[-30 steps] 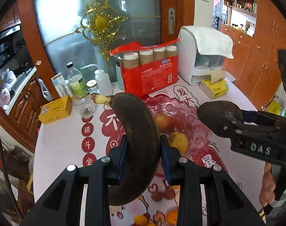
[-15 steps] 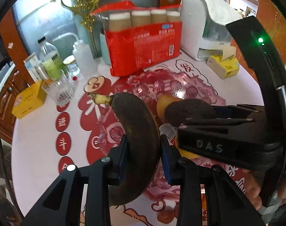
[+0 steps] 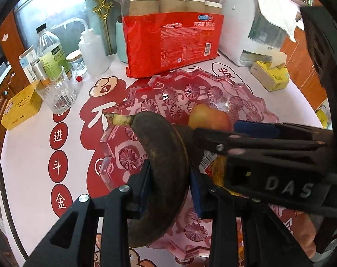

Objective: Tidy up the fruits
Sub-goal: 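Carry the banana with the left gripper while the right gripper carries the avocado to the bowl, then open both grippers to release the banana and avocado into the bowl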

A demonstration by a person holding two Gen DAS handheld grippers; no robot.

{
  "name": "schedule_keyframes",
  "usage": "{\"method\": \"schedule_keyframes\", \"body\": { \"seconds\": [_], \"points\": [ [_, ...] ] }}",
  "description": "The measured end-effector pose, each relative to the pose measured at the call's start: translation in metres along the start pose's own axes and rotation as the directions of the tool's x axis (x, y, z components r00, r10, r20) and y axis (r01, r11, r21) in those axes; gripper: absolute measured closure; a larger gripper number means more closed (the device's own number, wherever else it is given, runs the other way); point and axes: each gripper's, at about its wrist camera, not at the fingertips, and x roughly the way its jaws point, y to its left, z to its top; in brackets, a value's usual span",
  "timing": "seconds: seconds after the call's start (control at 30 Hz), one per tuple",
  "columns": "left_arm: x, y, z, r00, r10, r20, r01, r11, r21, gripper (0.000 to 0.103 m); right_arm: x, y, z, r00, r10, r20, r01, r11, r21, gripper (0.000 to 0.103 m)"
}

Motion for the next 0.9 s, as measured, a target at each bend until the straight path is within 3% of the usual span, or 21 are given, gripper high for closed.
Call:
{"method": "schedule_keyframes", "body": {
  "seconds": [0.2, 0.5, 0.9],
  "points": [
    [-0.003, -0.003, 0.0, 1.0, 0.007, -0.009, -0.008, 1.0, -0.025, 0.072, -0.005, -0.021, -0.005, 0.999, -0.036, 0.023, 0.035, 0.998, 0.061, 0.039],
    [-0.024, -0.02, -0.003, 0.997, -0.081, -0.007, 0.08, 0.993, -0.09, 0.072, -0.017, -0.056, -0.016, 0.999, -0.007, 0.048, -0.002, 0.984, 0.178, 0.039],
    [-0.024, -0.045, -0.007, 0.997, -0.082, -0.001, 0.082, 0.996, -0.032, 0.068, -0.024, -0.069, -0.028, 0.998, -0.02, 0.052, 0.01, 0.98, 0.197, 0.039]
  ]
}}
